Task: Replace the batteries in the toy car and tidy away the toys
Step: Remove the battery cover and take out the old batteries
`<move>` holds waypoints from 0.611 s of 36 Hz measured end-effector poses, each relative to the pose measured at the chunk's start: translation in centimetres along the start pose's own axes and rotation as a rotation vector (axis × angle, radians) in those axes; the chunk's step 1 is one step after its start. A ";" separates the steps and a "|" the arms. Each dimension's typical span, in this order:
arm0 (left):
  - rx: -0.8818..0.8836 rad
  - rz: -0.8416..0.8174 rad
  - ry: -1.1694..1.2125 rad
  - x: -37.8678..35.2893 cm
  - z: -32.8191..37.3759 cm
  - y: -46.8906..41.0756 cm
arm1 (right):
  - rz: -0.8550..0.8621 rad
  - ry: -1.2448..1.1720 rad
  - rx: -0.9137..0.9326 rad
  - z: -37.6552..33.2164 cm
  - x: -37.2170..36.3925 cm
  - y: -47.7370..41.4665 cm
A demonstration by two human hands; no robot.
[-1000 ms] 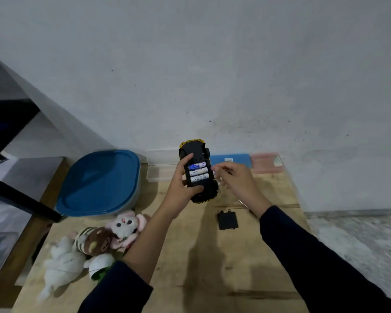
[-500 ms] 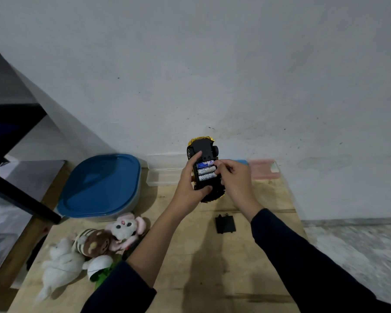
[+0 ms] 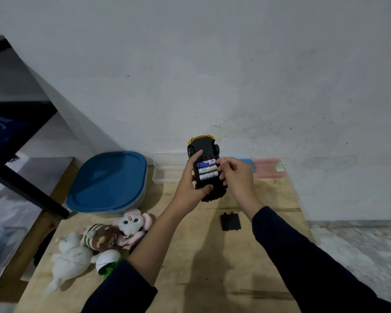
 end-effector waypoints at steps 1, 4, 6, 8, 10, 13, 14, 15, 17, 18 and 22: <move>0.000 0.002 0.001 0.1 0.0 0.1 | -0.007 0.000 0.003 0.0 -0.2 0.0; 0.002 0.008 0.007 0.6 0.1 0.2 | -0.012 -0.007 0.036 -0.3 -0.4 0.4; 0.006 0.014 0.008 0.9 0.1 0.3 | -0.011 -0.004 0.079 -0.7 -0.6 0.8; 0.006 0.018 0.007 1.3 0.2 0.3 | 0.001 0.009 0.123 -1.3 -0.7 1.1; 0.003 0.020 0.004 1.5 0.2 0.3 | 0.017 0.012 0.166 -1.9 -0.8 1.3; 0.007 0.024 0.015 1.8 0.2 0.4 | 0.011 -0.026 0.208 -2.6 -1.2 1.6; 0.007 0.022 0.019 1.9 0.2 0.5 | 0.008 -0.021 0.219 -2.7 -1.3 1.7; 0.007 0.019 0.019 1.9 0.3 0.5 | 0.011 -0.005 0.234 -2.9 -1.4 1.8; 0.009 0.008 0.012 1.8 0.5 0.5 | 0.020 0.020 0.256 -3.3 -1.4 1.8; 0.011 0.003 0.013 1.8 0.5 0.6 | 0.017 0.027 0.259 -3.4 -1.5 1.7; 0.013 0.001 0.035 1.8 0.6 0.7 | -0.063 0.061 0.282 -4.1 -2.2 1.6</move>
Point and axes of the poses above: each hand's wrist, its own y-axis away from the middle knuckle, its own x-axis out of the back of the hand, z = x × y, the point moved 8 cm from there along -y, towards the middle knuckle, and after that the axes turned 10 degrees about y, right-handed, at the moved point
